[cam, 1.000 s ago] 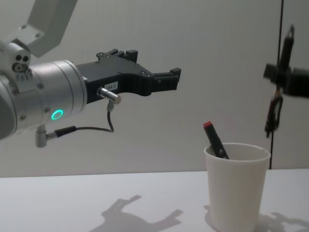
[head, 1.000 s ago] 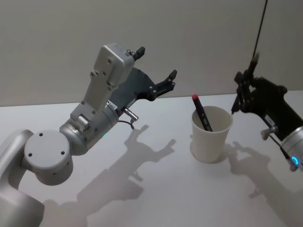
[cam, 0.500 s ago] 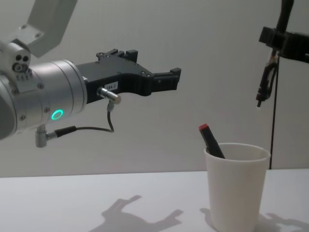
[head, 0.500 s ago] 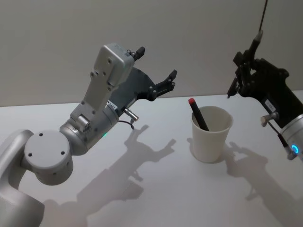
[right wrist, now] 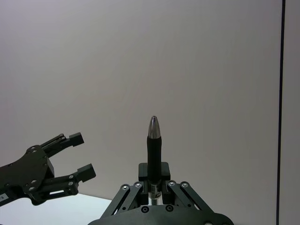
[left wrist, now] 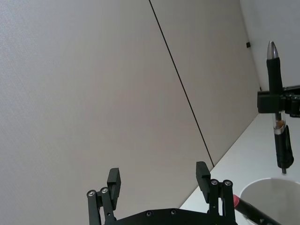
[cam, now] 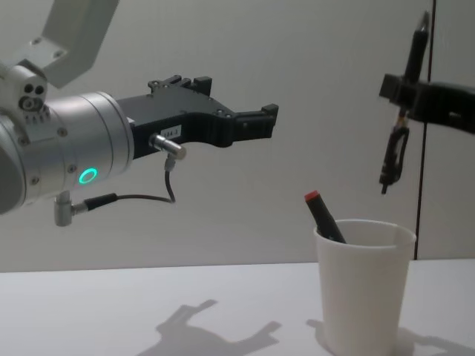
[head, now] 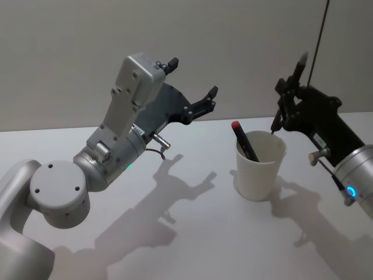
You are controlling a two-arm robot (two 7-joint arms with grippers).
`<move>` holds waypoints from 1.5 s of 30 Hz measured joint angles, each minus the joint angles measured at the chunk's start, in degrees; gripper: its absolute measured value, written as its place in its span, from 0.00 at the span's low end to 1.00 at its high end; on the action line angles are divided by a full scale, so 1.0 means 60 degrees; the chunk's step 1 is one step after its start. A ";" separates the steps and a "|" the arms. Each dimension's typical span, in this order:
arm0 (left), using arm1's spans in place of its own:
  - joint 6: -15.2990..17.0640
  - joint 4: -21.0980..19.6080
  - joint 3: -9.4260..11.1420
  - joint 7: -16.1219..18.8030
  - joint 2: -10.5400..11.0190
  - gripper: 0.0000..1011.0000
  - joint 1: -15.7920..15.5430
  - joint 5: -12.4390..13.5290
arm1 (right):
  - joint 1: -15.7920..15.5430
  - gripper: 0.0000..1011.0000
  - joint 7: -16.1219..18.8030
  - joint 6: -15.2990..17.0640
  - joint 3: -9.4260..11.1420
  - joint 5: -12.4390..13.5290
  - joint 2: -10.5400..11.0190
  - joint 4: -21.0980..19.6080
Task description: Place the pen into the pen holder.
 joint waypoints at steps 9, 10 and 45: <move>0.0000 0.0000 0.0001 0.0000 -0.0001 0.99 0.0000 0.0000 | 0.0008 0.13 0.0072 0.0066 -0.0071 -0.0083 -0.0161 0.0152; 0.0000 0.0000 0.0001 0.0001 0.0000 0.99 0.0000 0.0000 | 0.0008 0.13 0.0077 0.0070 -0.0075 -0.0088 -0.0171 0.0162; 0.0000 0.0000 0.0001 0.0001 0.0000 0.99 0.0000 0.0000 | 0.0000 0.99 0.0149 0.0126 -0.0102 -0.0095 -0.0279 0.0261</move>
